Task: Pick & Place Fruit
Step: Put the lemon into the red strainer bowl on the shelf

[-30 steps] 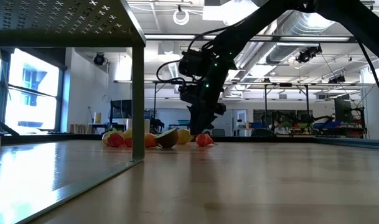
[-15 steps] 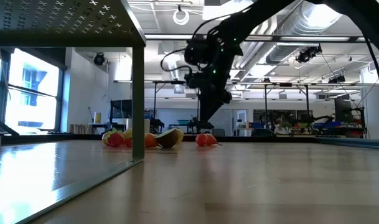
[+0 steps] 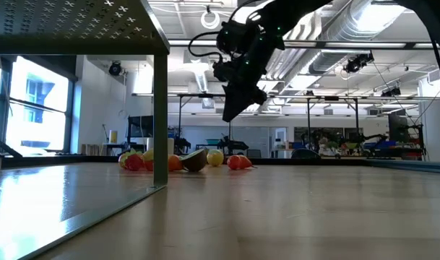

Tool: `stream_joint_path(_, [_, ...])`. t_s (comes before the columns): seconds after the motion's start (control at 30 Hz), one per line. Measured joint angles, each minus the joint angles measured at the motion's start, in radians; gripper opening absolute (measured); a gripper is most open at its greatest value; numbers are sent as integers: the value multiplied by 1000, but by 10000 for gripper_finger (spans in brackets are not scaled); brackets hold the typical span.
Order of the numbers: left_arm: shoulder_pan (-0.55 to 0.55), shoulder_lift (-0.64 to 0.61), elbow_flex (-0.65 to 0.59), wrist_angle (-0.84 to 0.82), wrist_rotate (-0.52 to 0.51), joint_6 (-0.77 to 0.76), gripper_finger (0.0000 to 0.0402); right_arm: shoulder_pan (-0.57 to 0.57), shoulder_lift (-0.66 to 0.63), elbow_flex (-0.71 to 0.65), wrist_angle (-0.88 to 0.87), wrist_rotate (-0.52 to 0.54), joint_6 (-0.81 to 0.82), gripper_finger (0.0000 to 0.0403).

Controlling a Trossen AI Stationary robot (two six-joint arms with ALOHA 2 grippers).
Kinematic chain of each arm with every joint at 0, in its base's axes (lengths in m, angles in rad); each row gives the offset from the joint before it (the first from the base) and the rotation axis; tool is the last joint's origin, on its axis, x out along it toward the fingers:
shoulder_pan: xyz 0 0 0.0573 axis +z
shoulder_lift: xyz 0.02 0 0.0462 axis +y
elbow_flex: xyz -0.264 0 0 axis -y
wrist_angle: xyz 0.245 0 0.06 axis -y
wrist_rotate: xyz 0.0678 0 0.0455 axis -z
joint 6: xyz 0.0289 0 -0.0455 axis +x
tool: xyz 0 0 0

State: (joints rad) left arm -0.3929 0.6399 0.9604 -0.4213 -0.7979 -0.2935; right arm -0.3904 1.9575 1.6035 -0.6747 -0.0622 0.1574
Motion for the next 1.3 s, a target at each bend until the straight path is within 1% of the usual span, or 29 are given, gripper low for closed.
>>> stream_joint_path(0.07, [0,0,0,0,0,-3,51,1,0,0,-5,-16,0,34])
stream_joint_path(0.2, [0,0,0,1,0,-3,51,-1,0,0,-23,-108,2,32])
stream_joint_path(0.27, [0,0,0,3,0,-3,51,-8,-9,1,-49,-137,16,27])
stream_joint_path(0.37, [0,0,0,6,-15,-3,51,-10,-11,51,-151,-135,12,12])
stream_joint_path(0.43, [0,-1,0,6,-35,-3,51,-8,-11,99,-213,-110,-19,6])
stream_joint_path(0.6, [0,-2,0,2,-84,0,51,-1,-8,225,-261,-103,-89,4])
stream_joint_path(0.67, [0,-1,0,-1,-101,0,51,-1,-7,256,-260,-100,-111,4])
stream_joint_path(0.77, [0,-1,0,0,-104,0,51,-4,5,263,-221,-103,-132,4])
stream_joint_path(0.9, [1,0,0,0,-108,-6,51,-25,6,259,-198,-72,-126,4])
stream_joint_path(0.97, [1,13,0,-1,-135,-23,51,-37,-9,260,-182,-76,-125,4])
stream_joint_path(1.03, [2,26,0,-11,-179,-29,50,-51,-41,259,-174,-103,-126,4])
stream_joint_path(1.1, [24,40,0,-33,-196,-44,42,-60,-83,260,-148,-118,-130,4])
stream_joint_path(1.17, [75,55,0,-54,-175,-99,24,-63,-128,262,-133,-129,-133,4])
stream_joint_path(1.23, [146,72,0,-81,-119,-138,7,-64,-168,262,-130,-128,-138,4])
stream_joint_path(1.3, [228,94,0,-82,-41,-160,6,-64,-205,262,-120,-127,-144,4])
